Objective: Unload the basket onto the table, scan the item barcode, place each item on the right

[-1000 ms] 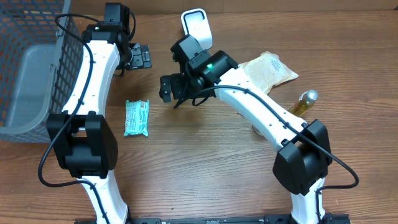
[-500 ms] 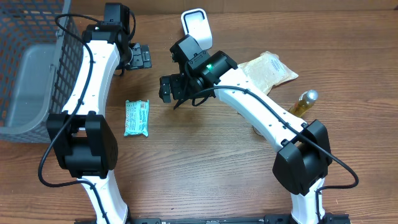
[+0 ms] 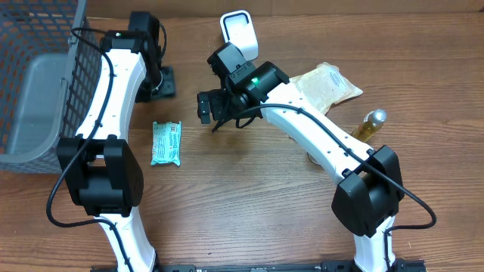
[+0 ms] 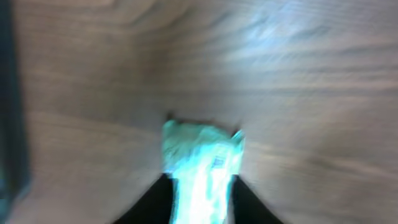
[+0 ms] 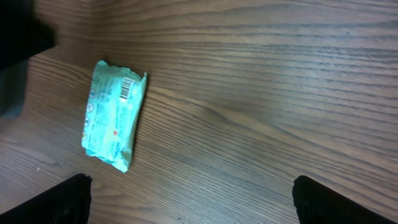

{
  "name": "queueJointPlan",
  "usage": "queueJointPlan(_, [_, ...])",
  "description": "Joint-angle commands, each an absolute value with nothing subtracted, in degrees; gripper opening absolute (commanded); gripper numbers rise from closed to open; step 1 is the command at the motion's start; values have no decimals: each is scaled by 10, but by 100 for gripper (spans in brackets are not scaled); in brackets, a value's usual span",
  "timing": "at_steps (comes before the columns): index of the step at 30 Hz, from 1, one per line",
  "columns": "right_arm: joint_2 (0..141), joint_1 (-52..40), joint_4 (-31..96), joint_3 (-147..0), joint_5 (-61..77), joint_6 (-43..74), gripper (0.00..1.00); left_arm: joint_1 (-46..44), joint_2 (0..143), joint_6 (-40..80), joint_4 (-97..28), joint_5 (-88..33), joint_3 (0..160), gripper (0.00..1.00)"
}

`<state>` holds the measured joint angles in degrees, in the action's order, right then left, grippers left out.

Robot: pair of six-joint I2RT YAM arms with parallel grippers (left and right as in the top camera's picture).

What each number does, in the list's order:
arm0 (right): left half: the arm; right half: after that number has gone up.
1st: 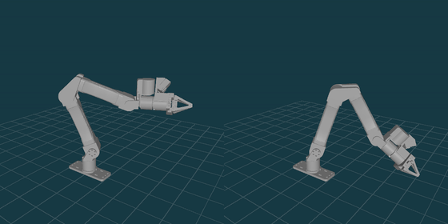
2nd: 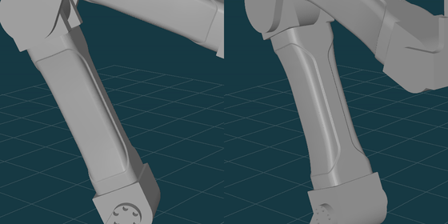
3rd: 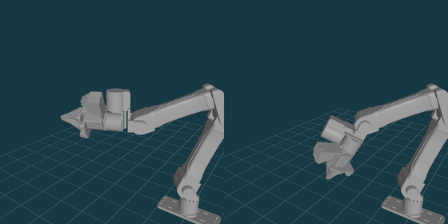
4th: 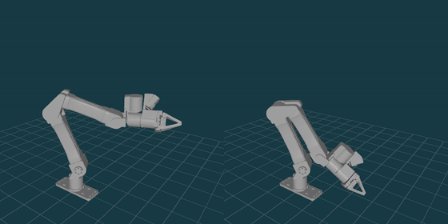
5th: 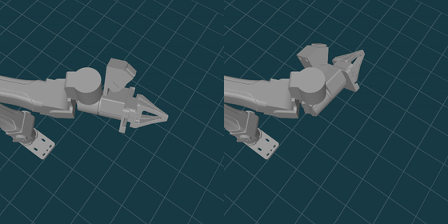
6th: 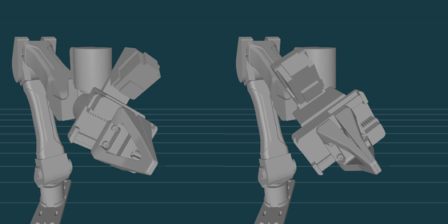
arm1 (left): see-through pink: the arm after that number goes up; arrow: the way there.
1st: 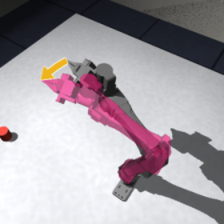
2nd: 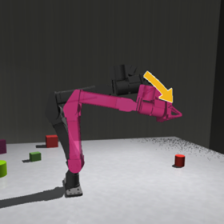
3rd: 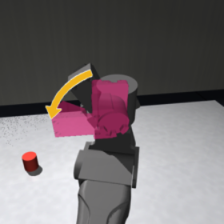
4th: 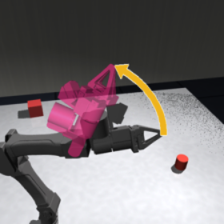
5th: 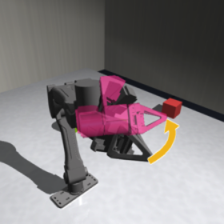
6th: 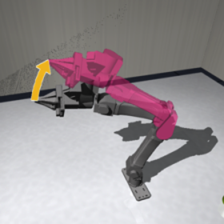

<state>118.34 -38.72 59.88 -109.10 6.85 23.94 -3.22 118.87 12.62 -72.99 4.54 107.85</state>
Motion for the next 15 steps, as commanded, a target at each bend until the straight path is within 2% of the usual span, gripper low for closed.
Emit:
queueJointPlan(1, [1180,-361,604,-1087,55,241,100,-26,1184,124,-761,110,1077,18])
queueJointPlan(7, [1180,-303,624,-1087,54,241,100,-26,1185,155,-783,105,1034,12])
queueJointPlan(15, [1180,-261,631,-1087,52,240,100,-26,1185,155,-693,105,902,11])
